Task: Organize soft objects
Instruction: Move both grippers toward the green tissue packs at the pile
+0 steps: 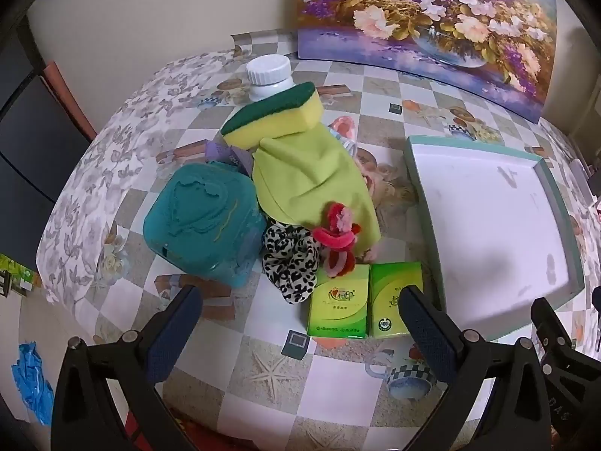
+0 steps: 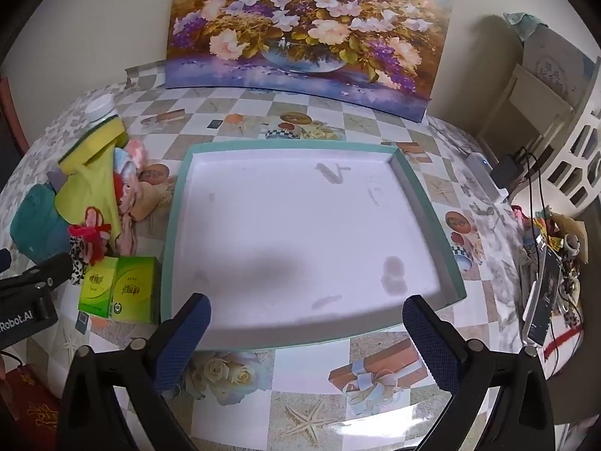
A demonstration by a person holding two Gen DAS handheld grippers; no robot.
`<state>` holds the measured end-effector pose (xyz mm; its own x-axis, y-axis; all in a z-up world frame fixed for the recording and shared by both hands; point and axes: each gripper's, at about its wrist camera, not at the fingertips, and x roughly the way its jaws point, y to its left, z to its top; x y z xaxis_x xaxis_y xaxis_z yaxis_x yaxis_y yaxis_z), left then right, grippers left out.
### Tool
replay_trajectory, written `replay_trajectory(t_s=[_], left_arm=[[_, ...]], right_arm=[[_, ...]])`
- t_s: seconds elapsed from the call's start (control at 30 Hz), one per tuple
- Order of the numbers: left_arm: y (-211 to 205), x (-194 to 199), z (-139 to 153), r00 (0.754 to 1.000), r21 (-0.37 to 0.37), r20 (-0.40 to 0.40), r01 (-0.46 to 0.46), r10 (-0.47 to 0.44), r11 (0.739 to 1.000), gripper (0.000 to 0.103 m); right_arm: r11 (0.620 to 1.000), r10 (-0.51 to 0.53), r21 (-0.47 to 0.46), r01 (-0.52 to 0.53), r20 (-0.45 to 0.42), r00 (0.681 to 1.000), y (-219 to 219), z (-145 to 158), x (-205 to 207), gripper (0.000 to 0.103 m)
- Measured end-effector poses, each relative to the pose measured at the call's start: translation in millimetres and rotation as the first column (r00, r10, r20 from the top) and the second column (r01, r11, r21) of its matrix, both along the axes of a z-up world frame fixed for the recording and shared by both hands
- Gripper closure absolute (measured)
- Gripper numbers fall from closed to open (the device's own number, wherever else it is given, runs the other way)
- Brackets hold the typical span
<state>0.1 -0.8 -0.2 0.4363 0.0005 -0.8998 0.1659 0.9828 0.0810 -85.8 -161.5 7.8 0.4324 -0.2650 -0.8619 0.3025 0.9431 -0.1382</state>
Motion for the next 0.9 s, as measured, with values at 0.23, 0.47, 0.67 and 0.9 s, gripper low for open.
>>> replay_trajectory(t_s=[0.23, 0.47, 0.67, 0.9], left_arm=[[-1, -1, -1, 1.000, 0.000, -0.010, 0.004, -0.004, 1.000, 0.000], [0, 1, -3, 1.000, -0.001, -0.024, 0.003, -0.003, 1.000, 0.000], [-1, 2, -5, 0.999, 0.004, -0.040, 0.004, -0.004, 1.000, 0.000], [0, 5, -11, 0.997, 0.005, -0.076, 0.003, -0.002, 1.000, 0.000]], right_arm=[[1.000, 0.003, 0.000, -0.003, -0.005, 1.000, 1, -1, 1, 0.000], [1.000, 0.000, 0.004, 0.000, -0.007, 1.000, 0, -2, 0, 0.000], [1.000, 0.000, 0.002, 0.000, -0.006, 1.000, 0, -1, 0, 0.000], [1.000, -0.008, 0.002, 0.008, 0.002, 1.000, -2, 2, -1, 0.000]])
